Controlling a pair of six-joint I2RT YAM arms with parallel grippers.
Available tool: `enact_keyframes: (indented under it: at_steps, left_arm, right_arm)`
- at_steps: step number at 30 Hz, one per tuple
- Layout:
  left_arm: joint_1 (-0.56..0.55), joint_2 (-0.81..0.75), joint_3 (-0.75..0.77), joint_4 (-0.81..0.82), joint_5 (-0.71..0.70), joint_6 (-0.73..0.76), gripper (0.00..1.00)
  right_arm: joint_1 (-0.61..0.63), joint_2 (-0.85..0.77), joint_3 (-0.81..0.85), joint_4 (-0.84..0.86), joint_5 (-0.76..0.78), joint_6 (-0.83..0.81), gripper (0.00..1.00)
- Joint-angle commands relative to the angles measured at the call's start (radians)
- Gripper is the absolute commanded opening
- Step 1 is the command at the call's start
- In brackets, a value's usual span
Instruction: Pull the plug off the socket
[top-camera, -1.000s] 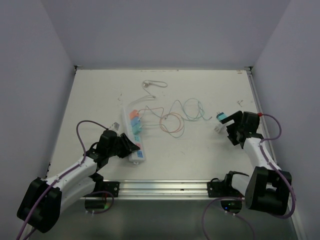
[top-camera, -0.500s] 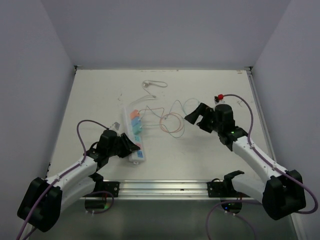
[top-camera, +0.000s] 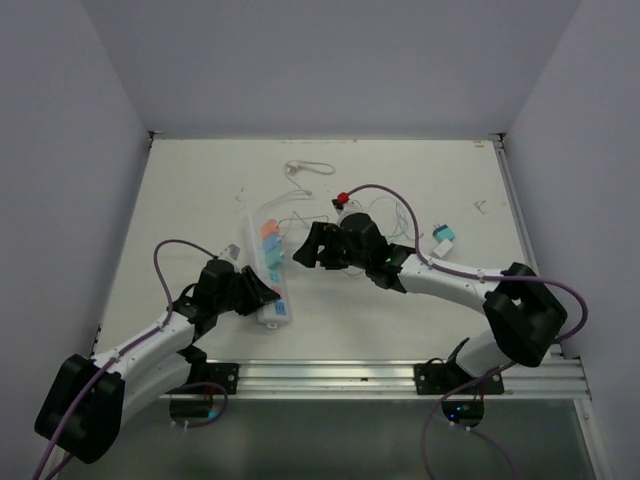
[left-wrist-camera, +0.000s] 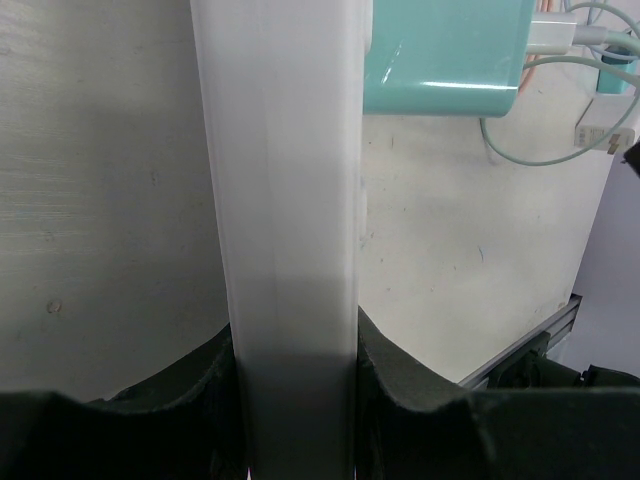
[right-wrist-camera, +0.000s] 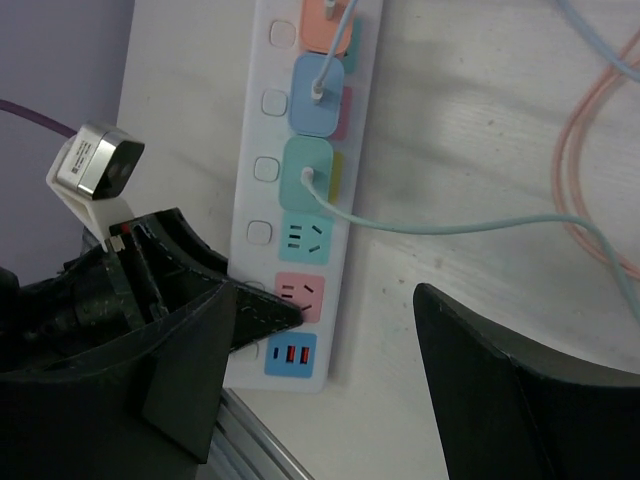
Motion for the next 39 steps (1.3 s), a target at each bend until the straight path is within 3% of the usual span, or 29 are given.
enact_keyframes:
  at_steps: [1,11,18,22,27,32,34,36,39]
  left_arm:
    - [0.004,0.005,0.008,-0.011,-0.015,0.059,0.0]
    - [0.004,0.0,0.005,-0.007,-0.004,0.053,0.0]
    - [0.004,-0.005,0.001,-0.007,-0.004,0.052,0.0]
    - [0.004,-0.003,-0.002,0.0,-0.003,0.05,0.0]
    - [0.004,-0.001,-0.002,0.001,-0.004,0.05,0.0]
    - [0.004,0.0,-0.001,0.003,-0.001,0.05,0.02]
    - [0.004,-0.003,-0.001,0.004,0.002,0.05,0.1]
    - [0.004,-0.005,0.002,0.007,0.003,0.05,0.24]
    - [0.004,-0.006,0.014,0.003,0.003,0.058,0.42]
  right_arm:
    - [0.045,0.079,0.086,0.098,0.068,0.007,0.74]
    - [0.127,0.277,0.204,0.117,0.203,0.02,0.74]
    - [0.13,0.369,0.258,0.118,0.204,0.007,0.73]
    - [0.133,0.404,0.284,0.135,0.186,0.009,0.68]
    - [0.134,0.426,0.293,0.152,0.172,0.015,0.56]
    - [0.136,0.424,0.283,0.16,0.161,0.009,0.3]
    - [0.136,0.411,0.263,0.163,0.157,-0.003,0.17]
    - [0.136,0.401,0.244,0.163,0.149,-0.015,0.05]
    - [0.136,0.372,0.218,0.161,0.129,-0.037,0.0]
